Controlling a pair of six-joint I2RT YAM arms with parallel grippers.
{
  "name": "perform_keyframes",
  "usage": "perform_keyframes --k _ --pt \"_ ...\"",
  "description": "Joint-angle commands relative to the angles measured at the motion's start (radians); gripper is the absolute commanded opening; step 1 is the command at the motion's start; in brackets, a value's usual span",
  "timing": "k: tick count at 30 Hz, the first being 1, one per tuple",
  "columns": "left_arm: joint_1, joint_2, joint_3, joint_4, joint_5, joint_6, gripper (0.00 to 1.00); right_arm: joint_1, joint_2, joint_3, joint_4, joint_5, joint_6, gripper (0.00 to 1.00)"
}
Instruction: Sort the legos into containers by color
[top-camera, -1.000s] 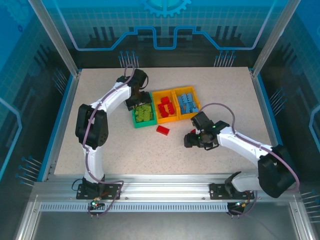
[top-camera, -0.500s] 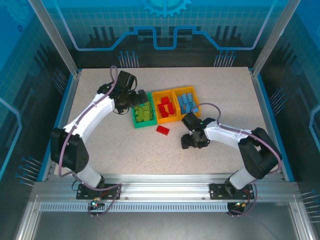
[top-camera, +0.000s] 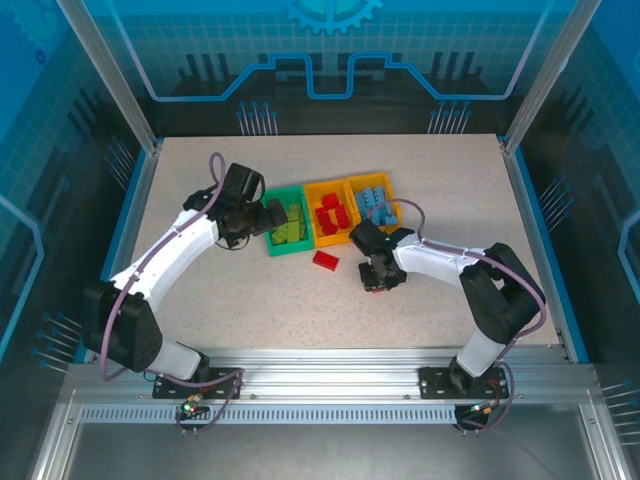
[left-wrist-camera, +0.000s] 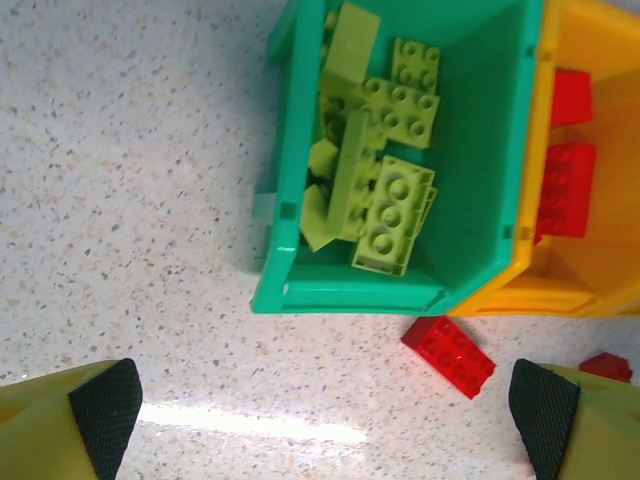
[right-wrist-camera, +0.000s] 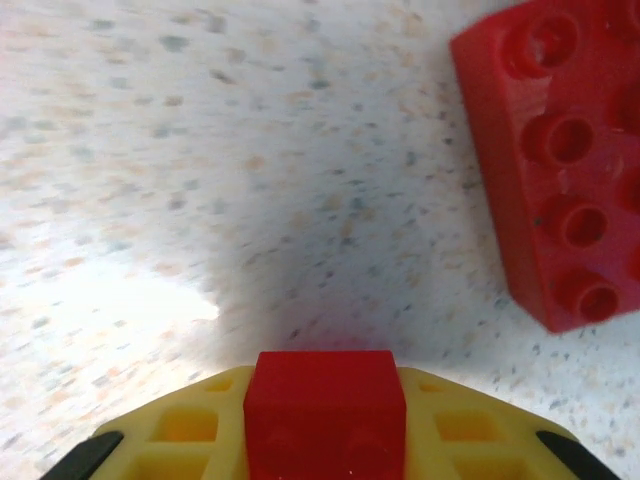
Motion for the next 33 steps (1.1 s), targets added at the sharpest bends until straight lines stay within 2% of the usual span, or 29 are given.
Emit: perform_keyframes --k 1,5,10,15,20,24,27,30,33 --pt "-0.01 -0.045 -0.072 0.029 0.018 -0.012 0.99 0.023 -0.086 0.129 -0.058 -0.024 -0.006 0.25" --pt "-0.076 -0.056 -0.126 0.049 -0.001 0.027 0.99 -0.027 -0.038 0.311 -0.062 -0.12 -0.029 0.26" --pt "-0.177 -0.05 -0.184 0.101 -0.017 0.042 0.99 -0.091 0.163 0.601 -0.108 -0.181 -0.02 0.3" --pt "-0.242 0.009 -0.182 0.108 -0.01 -0.046 0.99 -0.133 0.425 0.909 -0.224 -0.194 -0.011 0.3" --pt "-0.294 0.08 -0.123 0.083 -0.005 -0.151 0.99 -0.162 0.549 1.03 -0.242 -0.188 0.008 0.32" --pt "-0.325 0.159 -0.066 0.09 0.044 -0.227 0.99 -0.166 0.583 1.064 -0.241 -0.191 0.005 0.45" --pt "-0.336 0.235 0.003 0.073 0.06 -0.248 0.99 -0.156 0.573 1.062 -0.246 -0.193 -0.014 0.7" --pt "-0.363 0.311 0.079 0.069 -0.003 -0.131 0.99 -0.139 0.521 1.028 -0.243 -0.184 -0.037 0.82" --pt "-0.373 0.419 0.186 -0.02 -0.074 -0.018 0.99 -0.132 0.442 0.967 -0.235 -0.194 -0.048 0.85"
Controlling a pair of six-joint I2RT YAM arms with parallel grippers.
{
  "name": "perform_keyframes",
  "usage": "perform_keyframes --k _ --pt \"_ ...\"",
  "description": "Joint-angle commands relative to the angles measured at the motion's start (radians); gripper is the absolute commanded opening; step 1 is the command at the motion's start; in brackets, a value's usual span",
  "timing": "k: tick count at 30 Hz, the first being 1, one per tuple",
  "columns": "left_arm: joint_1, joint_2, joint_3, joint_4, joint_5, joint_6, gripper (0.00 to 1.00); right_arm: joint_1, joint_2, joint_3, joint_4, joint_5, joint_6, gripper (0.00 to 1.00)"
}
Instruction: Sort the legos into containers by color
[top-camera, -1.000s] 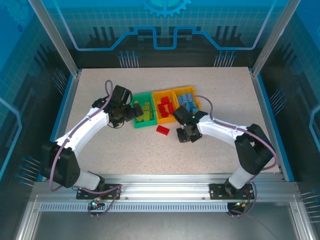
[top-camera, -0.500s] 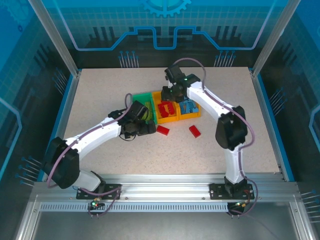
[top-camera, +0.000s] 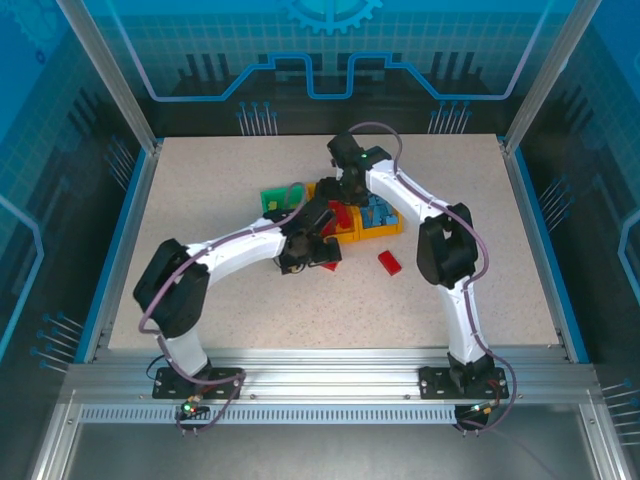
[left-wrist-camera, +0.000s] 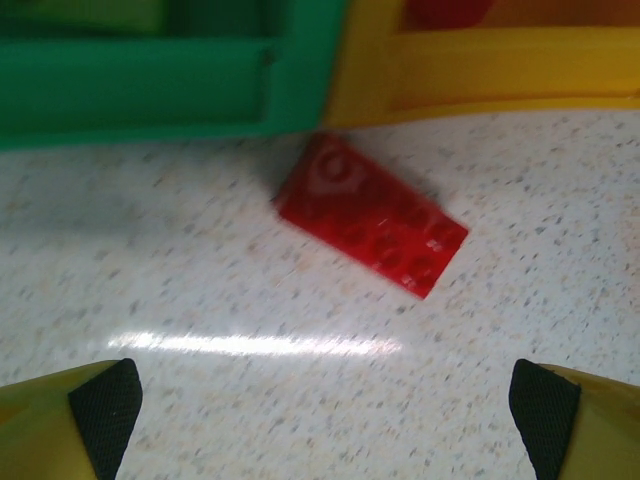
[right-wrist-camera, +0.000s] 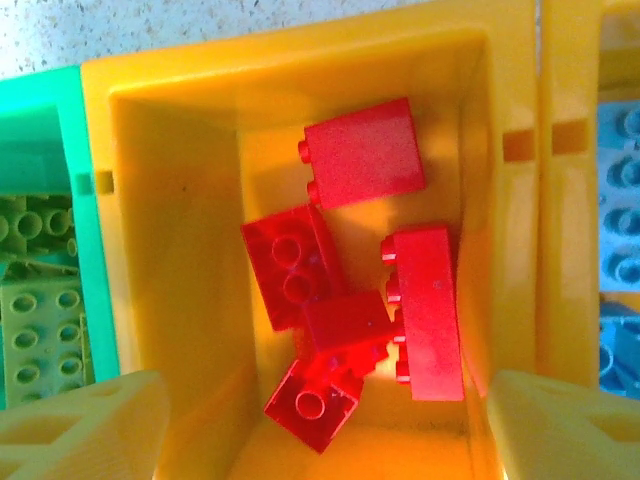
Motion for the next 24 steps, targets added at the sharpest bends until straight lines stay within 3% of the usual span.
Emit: perform_keyframes --k 1,12,19,24 --pt "-0.013 0.102 0.107 -0.104 -0.081 0.142 0.99 0.017 -0.143 -0.067 -0.02 -0.017 -0.025 0.86" --pt "-0.013 0.19 0.116 -0.015 -0.111 0.305 0.99 -0.098 -0.52 -0.435 0.023 -0.038 -0.045 0.89" --pt "-0.012 0.206 0.101 0.029 -0.105 0.314 0.99 -0.29 -0.745 -0.652 0.059 -0.081 -0.023 0.91" --pt "-0.012 0.186 0.037 0.09 -0.107 0.311 0.99 -0.416 -0.887 -0.698 0.026 -0.075 -0.07 0.93"
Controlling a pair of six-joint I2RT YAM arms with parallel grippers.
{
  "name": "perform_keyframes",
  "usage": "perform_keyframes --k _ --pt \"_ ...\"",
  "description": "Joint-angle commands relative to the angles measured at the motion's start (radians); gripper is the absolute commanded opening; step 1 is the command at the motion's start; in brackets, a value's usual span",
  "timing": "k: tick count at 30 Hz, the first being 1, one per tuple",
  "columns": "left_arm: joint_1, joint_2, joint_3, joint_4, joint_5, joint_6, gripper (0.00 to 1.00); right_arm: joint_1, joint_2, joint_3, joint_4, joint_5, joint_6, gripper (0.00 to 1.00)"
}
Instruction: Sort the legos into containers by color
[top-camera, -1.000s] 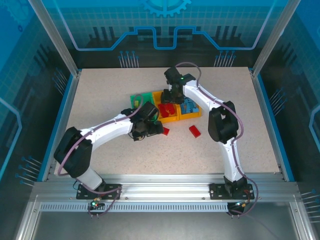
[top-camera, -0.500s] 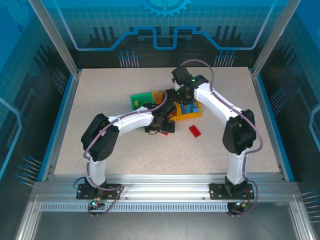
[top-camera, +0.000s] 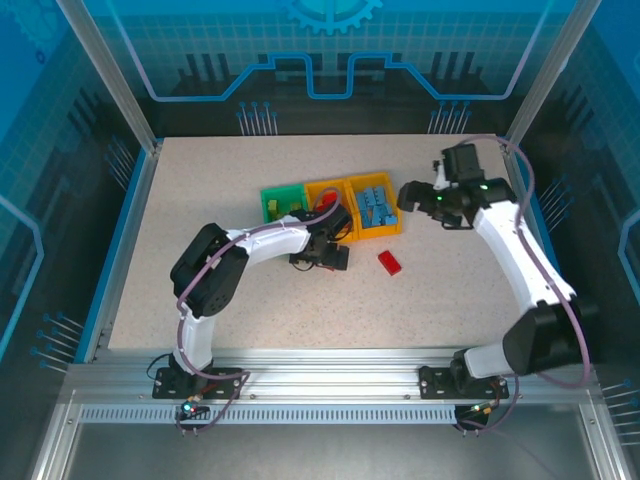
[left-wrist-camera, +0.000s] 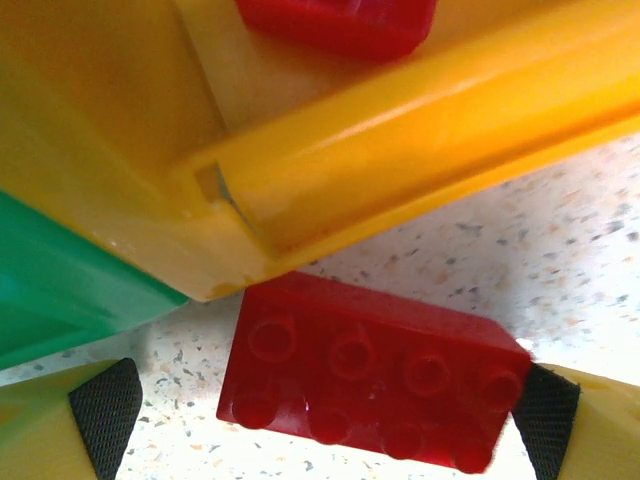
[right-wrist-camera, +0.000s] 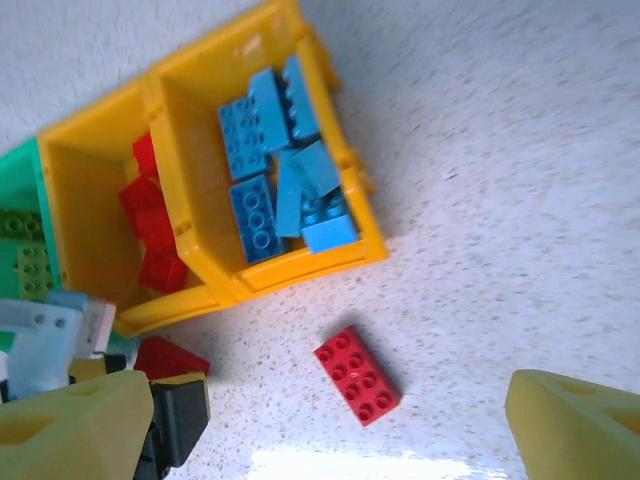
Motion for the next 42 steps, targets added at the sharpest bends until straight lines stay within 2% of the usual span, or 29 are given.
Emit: perform_keyframes --k 1,5,10,16,23,27,32,35,38,42 --pt "-0.002 -0.001 -0.019 0.02 -0.017 0.026 0.99 -0.059 -0.071 -0.027 -0.045 -0.023 -0.047 0.93" --pt "-0.002 0.019 -0.014 0.023 -0.027 0.037 0.99 -0.152 -0.144 -0.095 -0.069 -0.061 -0.083 0.94" --pt "-0.001 0.041 -0.009 0.027 -0.027 0.049 0.98 -0.212 -0.218 -0.227 -0.056 -0.083 -0.122 0.94" --pt "-0.002 0.059 -0.019 0.042 -0.022 0.052 0.96 -0.228 -0.267 -0.333 -0.049 -0.092 -0.123 0.94" --pt "-0.003 0.07 -0.027 0.099 -0.007 0.084 0.93 -0.241 -0.292 -0.367 -0.058 -0.093 -0.129 0.94" --pt "-0.001 0.079 -0.018 0.098 0.021 0.078 0.85 -0.244 -0.301 -0.375 -0.058 -0.094 -0.13 0.94" --pt "-0.003 0.051 -0.061 0.111 0.054 0.044 0.62 -0.248 -0.291 -0.382 -0.049 -0.108 -0.123 0.94" --pt "-0.002 0.013 -0.095 0.119 0.076 0.008 0.53 -0.241 -0.284 -0.399 -0.028 -0.147 -0.133 0.91" --pt "-0.003 -0.046 -0.109 0.11 0.089 -0.037 0.52 -0.186 -0.291 -0.438 0.008 -0.143 -0.152 0.9" --pt "-0.003 -0.125 -0.057 0.046 0.075 -0.069 0.52 -0.066 -0.285 -0.502 0.059 -0.07 -0.142 0.9"
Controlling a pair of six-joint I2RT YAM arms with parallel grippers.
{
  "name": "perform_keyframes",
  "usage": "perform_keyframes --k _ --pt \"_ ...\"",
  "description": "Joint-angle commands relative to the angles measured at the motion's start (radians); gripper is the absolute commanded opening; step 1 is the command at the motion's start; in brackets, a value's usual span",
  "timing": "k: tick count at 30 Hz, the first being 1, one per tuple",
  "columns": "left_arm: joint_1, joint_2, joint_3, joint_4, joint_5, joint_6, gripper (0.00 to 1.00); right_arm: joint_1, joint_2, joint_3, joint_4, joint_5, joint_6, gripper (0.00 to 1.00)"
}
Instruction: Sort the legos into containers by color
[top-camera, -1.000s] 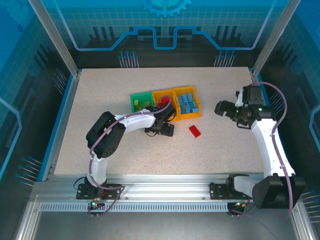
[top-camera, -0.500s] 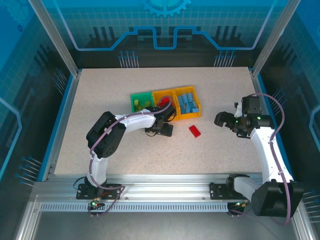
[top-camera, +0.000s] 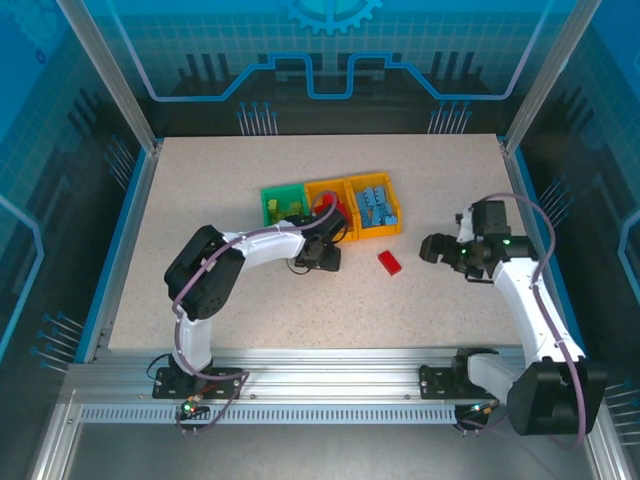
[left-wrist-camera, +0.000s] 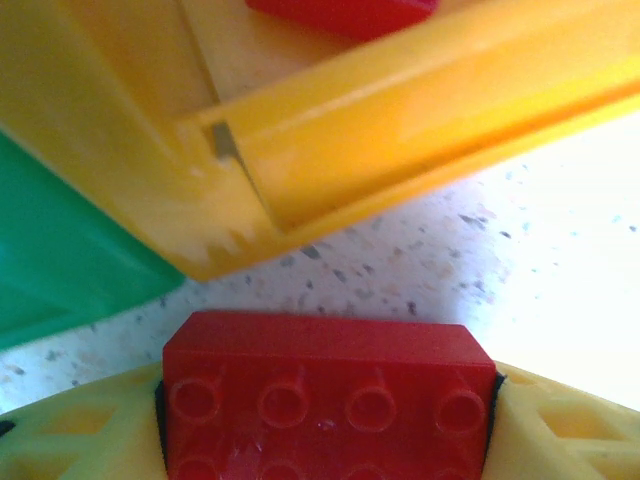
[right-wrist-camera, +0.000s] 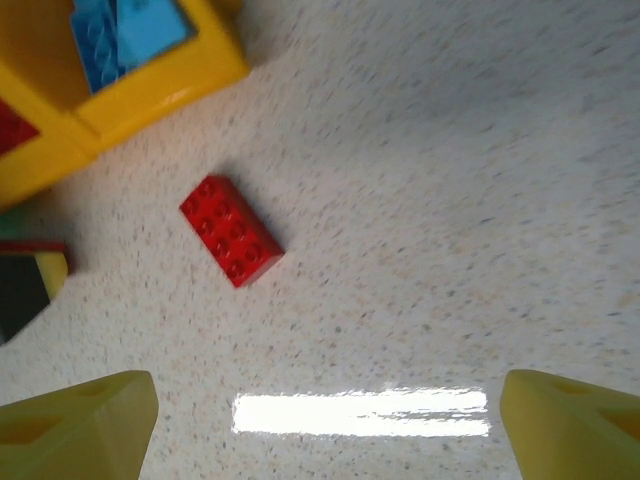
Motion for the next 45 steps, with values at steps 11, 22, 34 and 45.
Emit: perform_keyframes --k 11,22,34,45 --pt "0.113 0.03 0.479 -0.231 0.053 0.009 0.56 0.324 0.244 -0.024 0.172 0.151 0.005 0.91" --pt "0.192 0.262 0.74 -0.294 0.178 0.007 0.62 0.397 0.514 0.129 0.203 0.226 -0.078 0.88" --pt "0.203 0.235 0.696 -0.271 0.207 -0.037 0.99 0.4 0.681 0.2 0.19 0.254 -0.07 0.51" --pt "0.222 -0.12 0.336 -0.139 0.115 -0.105 0.99 0.477 0.42 0.257 0.129 0.163 -0.017 0.18"
